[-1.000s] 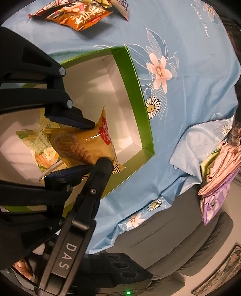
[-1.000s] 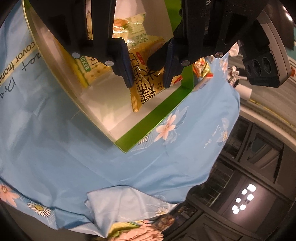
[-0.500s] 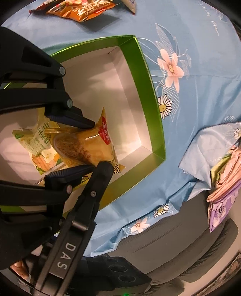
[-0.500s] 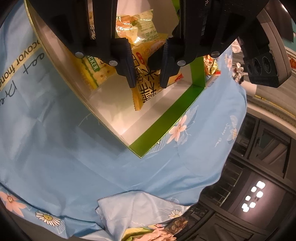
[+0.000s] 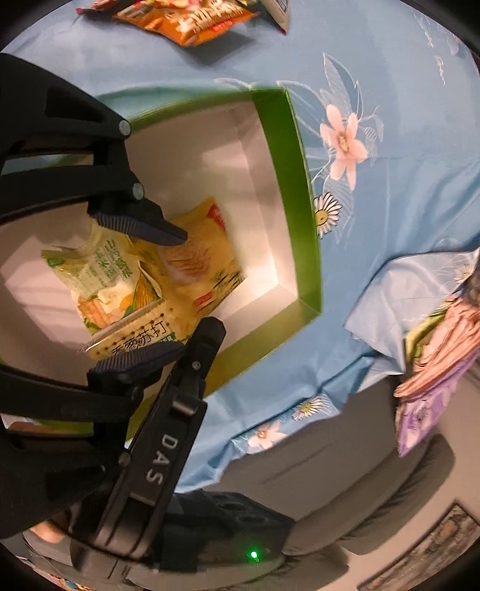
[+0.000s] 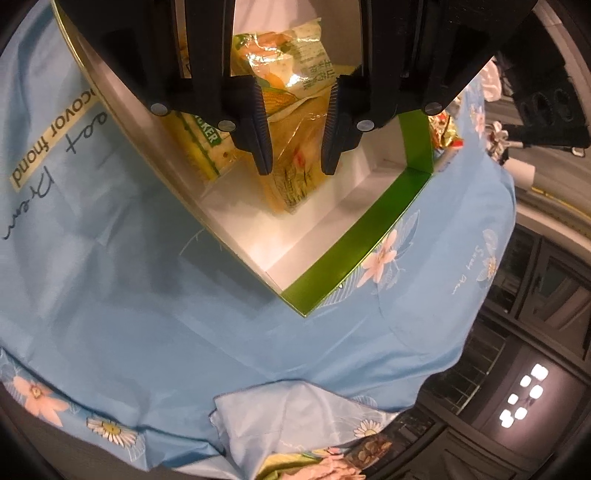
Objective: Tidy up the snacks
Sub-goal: 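Open the right gripper to drop the rice cracker bag into the box, then move the right gripper back to the snack pile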
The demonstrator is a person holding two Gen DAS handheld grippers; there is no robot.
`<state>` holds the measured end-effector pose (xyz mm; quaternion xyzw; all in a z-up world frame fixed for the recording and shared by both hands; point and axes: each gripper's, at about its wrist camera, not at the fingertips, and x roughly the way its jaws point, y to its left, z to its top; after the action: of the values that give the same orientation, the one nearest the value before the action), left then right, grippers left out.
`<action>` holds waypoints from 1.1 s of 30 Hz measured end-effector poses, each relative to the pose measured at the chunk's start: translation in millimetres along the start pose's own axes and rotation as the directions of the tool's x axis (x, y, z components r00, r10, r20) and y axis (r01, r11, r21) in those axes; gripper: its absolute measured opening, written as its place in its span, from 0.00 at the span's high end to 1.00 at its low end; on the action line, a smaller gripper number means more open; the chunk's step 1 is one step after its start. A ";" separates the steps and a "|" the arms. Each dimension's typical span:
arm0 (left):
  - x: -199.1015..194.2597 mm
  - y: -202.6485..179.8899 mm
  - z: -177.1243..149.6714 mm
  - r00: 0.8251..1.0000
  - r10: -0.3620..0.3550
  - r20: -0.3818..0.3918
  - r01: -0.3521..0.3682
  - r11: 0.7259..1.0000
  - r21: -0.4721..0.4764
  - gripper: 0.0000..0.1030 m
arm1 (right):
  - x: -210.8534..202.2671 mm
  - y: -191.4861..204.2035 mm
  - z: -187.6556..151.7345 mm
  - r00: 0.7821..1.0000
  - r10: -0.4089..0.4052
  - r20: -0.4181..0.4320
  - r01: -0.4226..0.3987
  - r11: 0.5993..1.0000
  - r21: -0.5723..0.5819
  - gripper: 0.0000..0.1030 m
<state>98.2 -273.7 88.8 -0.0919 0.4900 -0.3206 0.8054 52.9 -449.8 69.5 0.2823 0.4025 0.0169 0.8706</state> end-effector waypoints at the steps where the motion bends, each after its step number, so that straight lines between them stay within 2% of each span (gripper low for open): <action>1: -5.8 1.5 -1.6 1.000 0.008 0.009 -0.008 1.000 -0.004 0.33 | -2.6 2.4 -1.0 1.000 -0.003 0.008 0.003 1.000 -0.010 0.71; 3: -20.4 5.6 -5.4 0.999 0.006 0.046 -0.005 1.000 -0.008 0.30 | -6.6 7.8 -2.8 1.000 -0.013 0.026 0.014 0.999 -0.032 0.67; 7: -59.4 20.6 -15.6 0.992 0.033 0.125 -0.028 0.999 -0.047 0.20 | -13.6 22.5 -7.6 0.996 -0.048 0.072 0.054 0.996 -0.076 0.50; 9: -76.7 28.7 -21.3 0.985 0.065 0.161 -0.055 0.996 -0.069 0.12 | -16.1 30.1 -10.3 0.994 -0.064 0.087 0.072 0.992 -0.101 0.38; 11: -96.2 38.5 -30.0 0.973 0.117 0.200 -0.100 0.991 -0.091 0.12 | -18.2 39.9 -14.8 0.991 -0.082 0.102 0.095 0.986 -0.137 0.29; 14: -120.9 57.9 -43.6 0.953 0.204 0.224 -0.172 0.973 -0.155 0.12 | -20.9 54.0 -21.5 0.991 -0.071 0.113 0.092 0.978 -0.186 0.27; 17: -141.5 78.4 -57.4 0.926 0.310 0.215 -0.264 0.940 -0.216 0.12 | -21.8 67.6 -29.3 0.991 -0.059 0.120 0.085 0.972 -0.221 0.21; 21: -168.7 106.7 -81.5 0.889 0.410 0.203 -0.347 0.894 -0.284 0.12 | -21.9 89.6 -40.5 0.989 -0.070 0.134 0.106 0.951 -0.289 0.20; 24: -183.4 128.3 -105.8 0.873 0.453 0.182 -0.378 0.863 -0.334 0.12 | -23.1 105.7 -51.6 0.988 -0.066 0.138 0.109 0.936 -0.334 0.19; 26: -185.8 143.5 -119.6 0.864 0.481 0.146 -0.406 0.840 -0.361 0.12 | -22.4 117.3 -60.9 0.993 -0.045 0.107 0.082 0.927 -0.366 0.19; 29: -187.1 167.2 -134.4 0.867 0.487 0.110 -0.408 0.818 -0.406 0.12 | -20.0 135.9 -75.6 0.998 -0.003 0.061 0.028 0.910 -0.413 0.19; 31: -191.2 185.8 -139.4 0.865 0.494 0.089 -0.405 0.791 -0.458 0.12 | -16.0 148.6 -85.5 0.999 0.010 0.044 0.010 0.900 -0.437 0.19; 33: -193.6 195.9 -139.0 0.844 0.529 0.084 -0.429 0.762 -0.486 0.12 | -6.8 161.8 -96.8 1.000 0.023 0.015 -0.014 0.892 -0.453 0.19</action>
<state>3.0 19.1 69.7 -0.1801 0.4670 0.0311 0.8652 11.5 -269.5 106.0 0.0759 0.3763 0.1155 0.9161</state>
